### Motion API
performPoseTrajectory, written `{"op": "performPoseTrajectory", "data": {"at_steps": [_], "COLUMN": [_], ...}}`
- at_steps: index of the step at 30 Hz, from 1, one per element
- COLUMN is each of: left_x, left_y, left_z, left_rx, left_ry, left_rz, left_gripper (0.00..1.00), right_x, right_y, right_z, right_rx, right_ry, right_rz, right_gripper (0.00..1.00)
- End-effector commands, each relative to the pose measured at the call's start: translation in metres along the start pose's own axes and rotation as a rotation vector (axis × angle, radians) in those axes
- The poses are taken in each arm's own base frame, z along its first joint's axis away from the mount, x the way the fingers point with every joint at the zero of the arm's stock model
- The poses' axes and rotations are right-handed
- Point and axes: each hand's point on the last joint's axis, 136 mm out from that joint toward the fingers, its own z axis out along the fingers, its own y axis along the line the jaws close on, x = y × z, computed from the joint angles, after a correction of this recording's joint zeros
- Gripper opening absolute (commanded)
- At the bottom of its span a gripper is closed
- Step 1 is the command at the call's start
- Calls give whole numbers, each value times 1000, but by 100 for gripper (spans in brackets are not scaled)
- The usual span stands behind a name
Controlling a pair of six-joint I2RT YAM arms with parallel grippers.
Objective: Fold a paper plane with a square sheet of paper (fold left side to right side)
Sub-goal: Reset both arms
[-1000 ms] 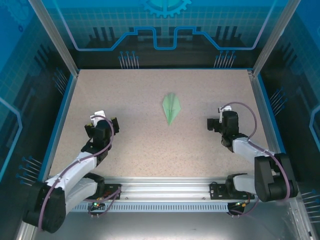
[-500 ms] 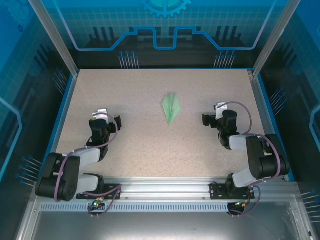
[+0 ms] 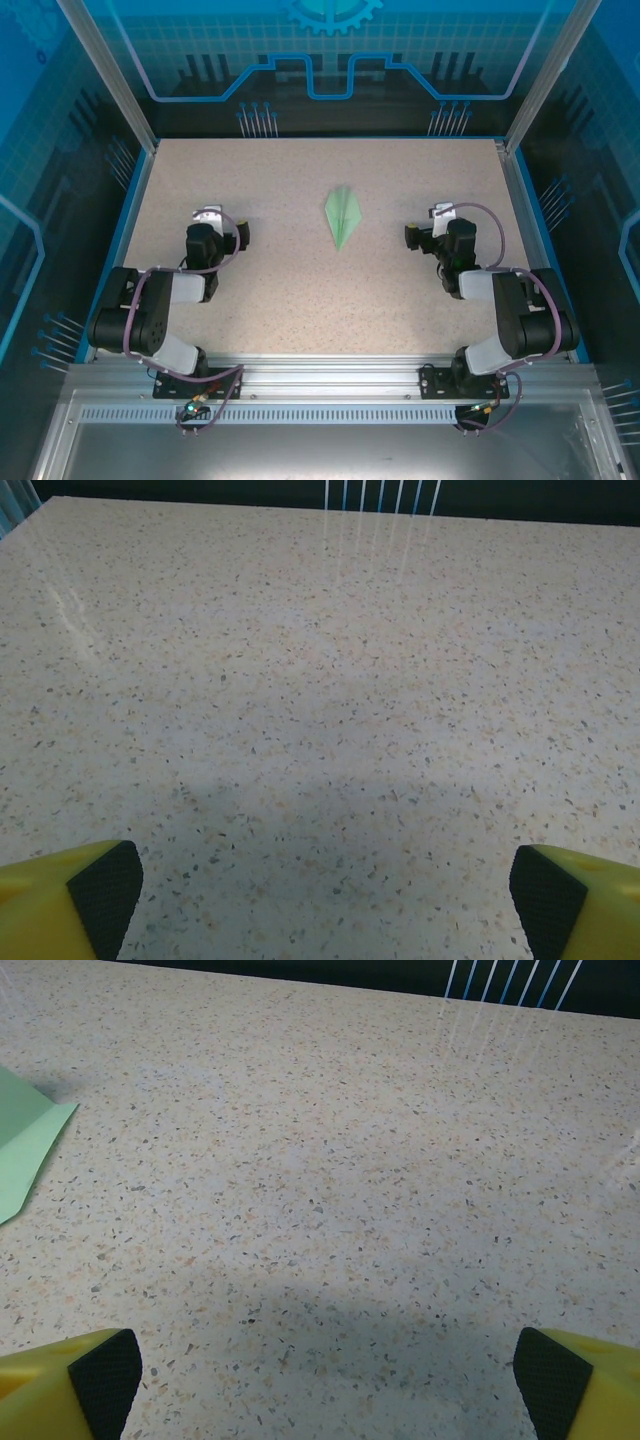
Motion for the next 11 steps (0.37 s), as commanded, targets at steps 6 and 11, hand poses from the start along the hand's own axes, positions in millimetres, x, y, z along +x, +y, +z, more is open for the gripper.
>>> {"op": "performPoseTrajectory", "data": {"at_steps": [6, 11], "left_x": [-7, -7], "left_y": [-6, -7], "left_z": [2, 1], "left_rx": [46, 47], "left_ry": [-8, -8], "left_rz": [-13, -12], "left_gripper": [98, 99], "right_x": [-9, -10], "right_y": [0, 0], "right_z": [1, 0], "right_rx": [-2, -3], "right_ry": [-34, -36], "right_rz": [-16, -15], "right_gripper": [100, 100]}}
